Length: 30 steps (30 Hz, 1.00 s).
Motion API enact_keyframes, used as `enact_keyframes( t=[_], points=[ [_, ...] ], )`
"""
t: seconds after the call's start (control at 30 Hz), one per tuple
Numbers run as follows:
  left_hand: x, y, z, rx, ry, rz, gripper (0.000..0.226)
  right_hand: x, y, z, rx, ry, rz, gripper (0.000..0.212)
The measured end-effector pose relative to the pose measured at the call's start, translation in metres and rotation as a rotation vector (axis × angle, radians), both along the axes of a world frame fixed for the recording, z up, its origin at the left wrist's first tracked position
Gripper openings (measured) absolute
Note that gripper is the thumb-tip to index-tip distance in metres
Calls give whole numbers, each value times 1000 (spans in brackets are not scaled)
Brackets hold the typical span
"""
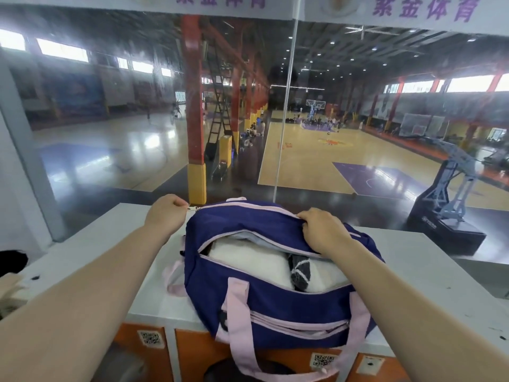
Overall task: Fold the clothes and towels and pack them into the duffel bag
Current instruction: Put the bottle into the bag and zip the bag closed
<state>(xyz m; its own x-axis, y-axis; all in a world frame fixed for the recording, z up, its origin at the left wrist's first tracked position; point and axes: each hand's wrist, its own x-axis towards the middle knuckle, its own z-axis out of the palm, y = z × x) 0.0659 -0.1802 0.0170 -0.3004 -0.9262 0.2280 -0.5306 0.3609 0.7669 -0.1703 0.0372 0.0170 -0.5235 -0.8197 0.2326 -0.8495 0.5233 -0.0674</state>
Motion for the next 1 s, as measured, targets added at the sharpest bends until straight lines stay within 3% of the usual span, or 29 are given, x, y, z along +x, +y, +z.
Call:
enact_keyframes(
  t=[0.07, 0.17, 0.27, 0.37, 0.5, 0.67, 0.9, 1.0],
  points=[
    [-5, 8, 0, -48, -21, -22, 27, 7, 4, 5, 7, -14, -9, 40],
    [-1, 31, -9, -190, -46, -204, 48, 36, 16, 2, -105, 164, 149, 45],
    [17, 55, -34, -243, -86, -481, 80, 69, 25, -5, -79, 49, 325, 53],
    [27, 62, -55, -297, -134, -493, 65, 79, 24, -8, 21, 33, 276, 57],
    [26, 64, -54, -399, -24, -362, 38, 73, 14, 0, -7, 230, 216, 35],
    [23, 66, -39, -323, 48, -318, 32, 70, 4, 29, -154, 436, 228, 12],
    [15, 70, -25, -5, 192, -338, 26, 80, -7, 54, -172, 326, 57, 17],
    [15, 66, -25, 107, 246, -328, 27, 90, -11, 45, -230, 185, 76, 19]
  ],
)
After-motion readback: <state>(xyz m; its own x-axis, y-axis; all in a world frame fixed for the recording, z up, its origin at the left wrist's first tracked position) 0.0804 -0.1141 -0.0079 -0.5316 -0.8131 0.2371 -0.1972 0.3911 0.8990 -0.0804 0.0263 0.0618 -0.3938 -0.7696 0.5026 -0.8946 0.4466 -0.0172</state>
